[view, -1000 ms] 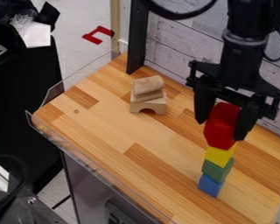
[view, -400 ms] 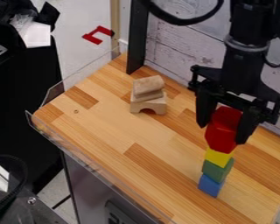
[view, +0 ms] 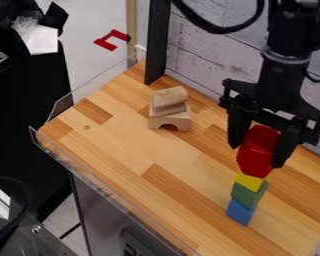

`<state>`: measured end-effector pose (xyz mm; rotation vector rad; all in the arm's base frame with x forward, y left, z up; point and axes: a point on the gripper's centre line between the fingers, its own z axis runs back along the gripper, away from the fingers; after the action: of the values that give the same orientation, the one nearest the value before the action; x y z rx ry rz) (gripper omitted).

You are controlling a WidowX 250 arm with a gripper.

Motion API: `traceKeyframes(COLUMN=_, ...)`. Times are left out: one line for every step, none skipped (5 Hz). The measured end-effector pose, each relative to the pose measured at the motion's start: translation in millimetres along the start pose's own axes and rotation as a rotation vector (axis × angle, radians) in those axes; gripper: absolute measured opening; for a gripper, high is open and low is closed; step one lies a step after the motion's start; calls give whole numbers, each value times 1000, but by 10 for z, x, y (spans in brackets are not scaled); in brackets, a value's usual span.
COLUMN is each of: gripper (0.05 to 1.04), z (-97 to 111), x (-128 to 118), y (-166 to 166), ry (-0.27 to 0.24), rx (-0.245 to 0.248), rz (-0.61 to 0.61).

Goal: Put the red hexagon on top of the yellow square block

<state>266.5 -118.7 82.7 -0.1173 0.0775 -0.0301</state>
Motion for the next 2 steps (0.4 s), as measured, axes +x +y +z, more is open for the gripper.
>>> traceKeyframes(gripper=792, z=-1, x=21, y=-14, ry=4, rx=-1, rz=-1)
traceKeyframes(gripper=1005, z=-13, x=17, y=-12, ry=12, rx=-4, rz=45)
